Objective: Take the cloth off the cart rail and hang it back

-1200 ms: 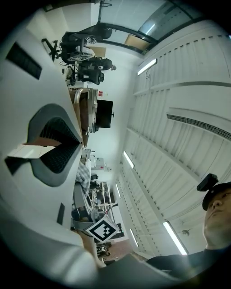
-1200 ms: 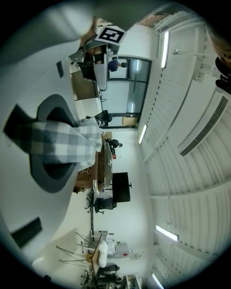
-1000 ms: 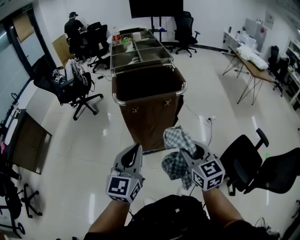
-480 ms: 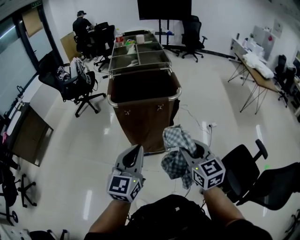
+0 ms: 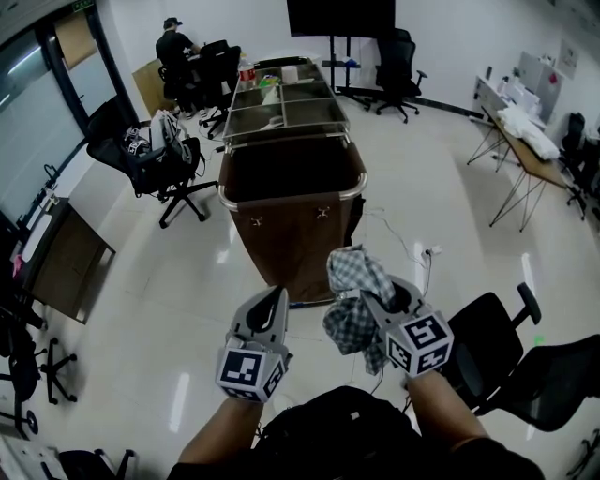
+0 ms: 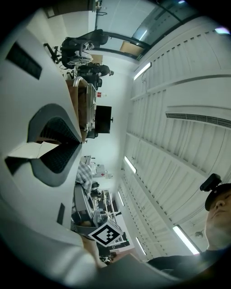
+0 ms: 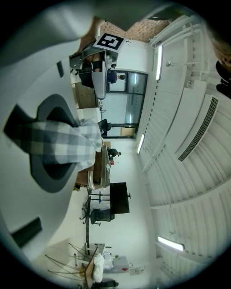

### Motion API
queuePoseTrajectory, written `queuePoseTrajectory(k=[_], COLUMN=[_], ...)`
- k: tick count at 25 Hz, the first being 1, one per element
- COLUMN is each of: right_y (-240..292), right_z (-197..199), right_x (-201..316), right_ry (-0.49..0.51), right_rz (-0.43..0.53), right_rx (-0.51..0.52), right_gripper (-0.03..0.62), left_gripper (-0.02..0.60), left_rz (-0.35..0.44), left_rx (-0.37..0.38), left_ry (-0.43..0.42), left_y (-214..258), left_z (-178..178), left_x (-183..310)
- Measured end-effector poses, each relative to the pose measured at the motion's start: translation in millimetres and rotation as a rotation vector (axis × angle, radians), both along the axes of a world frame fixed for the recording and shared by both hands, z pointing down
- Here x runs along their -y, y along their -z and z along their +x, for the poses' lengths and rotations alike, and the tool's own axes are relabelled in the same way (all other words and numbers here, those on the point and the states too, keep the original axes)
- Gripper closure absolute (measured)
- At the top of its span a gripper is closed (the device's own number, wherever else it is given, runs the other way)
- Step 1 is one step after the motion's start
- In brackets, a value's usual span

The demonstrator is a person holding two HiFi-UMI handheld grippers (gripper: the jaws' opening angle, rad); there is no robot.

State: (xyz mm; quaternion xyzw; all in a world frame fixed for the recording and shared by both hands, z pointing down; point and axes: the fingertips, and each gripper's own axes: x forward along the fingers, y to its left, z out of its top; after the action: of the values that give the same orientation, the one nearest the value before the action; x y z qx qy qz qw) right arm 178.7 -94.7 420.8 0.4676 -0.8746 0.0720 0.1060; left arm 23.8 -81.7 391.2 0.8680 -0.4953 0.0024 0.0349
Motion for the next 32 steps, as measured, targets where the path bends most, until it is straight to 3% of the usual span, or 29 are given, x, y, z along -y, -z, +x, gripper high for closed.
queuePoseTrajectory(k=[18, 32], right_y=[-9.7, -7.5], right_z=[-2.3, -33.4], right_x=[4.7, 0.3], right_ry=[-0.030, -0.084], right_rz=[-0.024, -0.012], right_rx=[0.015, -0.019], right_gripper=[0.450, 0.450], left_gripper=[0.581, 0.581], left_rz=[-0.009, 0.007], left_rx=[0.015, -0.020], left_ry=[-0.013, -0.046], left_y=[-6.6, -7.0], left_z=[-8.8, -50.6], left_x=[8.1, 14.1])
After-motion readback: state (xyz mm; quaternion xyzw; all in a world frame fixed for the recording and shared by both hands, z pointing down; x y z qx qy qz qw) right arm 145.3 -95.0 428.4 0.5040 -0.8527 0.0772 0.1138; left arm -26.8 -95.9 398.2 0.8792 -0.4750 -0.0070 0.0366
